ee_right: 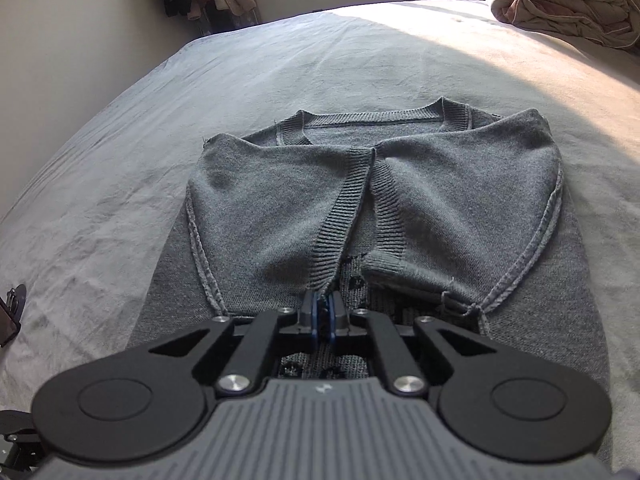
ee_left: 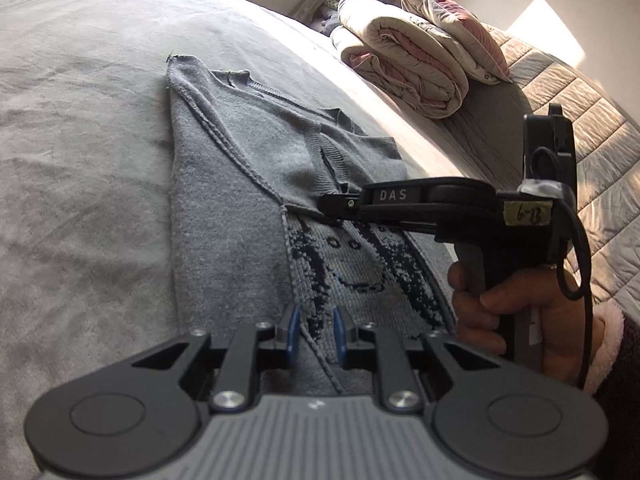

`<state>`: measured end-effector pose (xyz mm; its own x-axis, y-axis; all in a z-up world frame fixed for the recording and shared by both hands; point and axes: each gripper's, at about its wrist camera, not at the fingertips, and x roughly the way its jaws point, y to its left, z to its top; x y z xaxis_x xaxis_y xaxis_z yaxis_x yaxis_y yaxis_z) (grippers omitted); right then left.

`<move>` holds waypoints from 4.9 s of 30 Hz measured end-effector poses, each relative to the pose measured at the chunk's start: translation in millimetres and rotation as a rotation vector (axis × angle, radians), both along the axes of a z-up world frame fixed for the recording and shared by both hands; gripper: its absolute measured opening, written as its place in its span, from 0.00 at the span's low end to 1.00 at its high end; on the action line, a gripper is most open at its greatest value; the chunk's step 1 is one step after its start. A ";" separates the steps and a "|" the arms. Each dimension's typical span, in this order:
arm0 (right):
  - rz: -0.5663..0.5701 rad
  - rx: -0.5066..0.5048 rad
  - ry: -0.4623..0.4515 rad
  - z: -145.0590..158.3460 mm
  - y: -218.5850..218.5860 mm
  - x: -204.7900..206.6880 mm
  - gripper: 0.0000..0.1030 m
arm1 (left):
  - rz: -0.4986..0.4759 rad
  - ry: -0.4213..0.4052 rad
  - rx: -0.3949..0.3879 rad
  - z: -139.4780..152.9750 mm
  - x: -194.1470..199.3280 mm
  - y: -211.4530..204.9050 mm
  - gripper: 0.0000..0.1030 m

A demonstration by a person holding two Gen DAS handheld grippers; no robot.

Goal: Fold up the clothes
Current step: 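Open the right gripper and move both grippers to the sweater hem, then grasp the ribbed hem with both grippers, then lift the held hem with both grippers and fold it toward the collar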

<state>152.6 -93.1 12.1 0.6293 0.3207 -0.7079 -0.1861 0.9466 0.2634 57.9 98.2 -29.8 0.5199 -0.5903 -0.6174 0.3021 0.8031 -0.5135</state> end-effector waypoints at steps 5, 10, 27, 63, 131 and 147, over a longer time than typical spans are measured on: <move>-0.006 0.061 0.013 8.8 -11.6 -9.0 0.15 | 0.024 -0.041 -0.026 9.1 -1.8 9.9 0.17; -0.049 0.070 -0.021 24.3 -36.9 -27.7 0.33 | 0.078 -0.044 -0.023 7.1 1.2 14.8 0.17; -0.159 0.089 0.064 4.5 -97.2 -168.3 0.25 | -0.014 -0.034 0.073 0.3 -39.3 -12.5 0.17; -0.251 0.518 0.097 -3.6 -172.7 -355.9 0.33 | -0.058 0.040 0.040 45.0 -253.6 17.4 0.35; -0.064 0.610 0.289 22.1 -178.3 -192.6 0.11 | 0.147 0.303 -0.425 13.9 -94.4 61.7 0.08; -0.132 0.650 0.277 -8.9 -186.9 -144.9 0.41 | 0.191 0.121 -0.330 8.9 -62.6 66.3 0.32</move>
<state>7.7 -280.1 3.2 0.5172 0.6650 -0.5388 0.0745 0.5922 0.8024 -4.7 164.5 -20.9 0.5748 -0.6669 -0.4742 0.0849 0.6249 -0.7760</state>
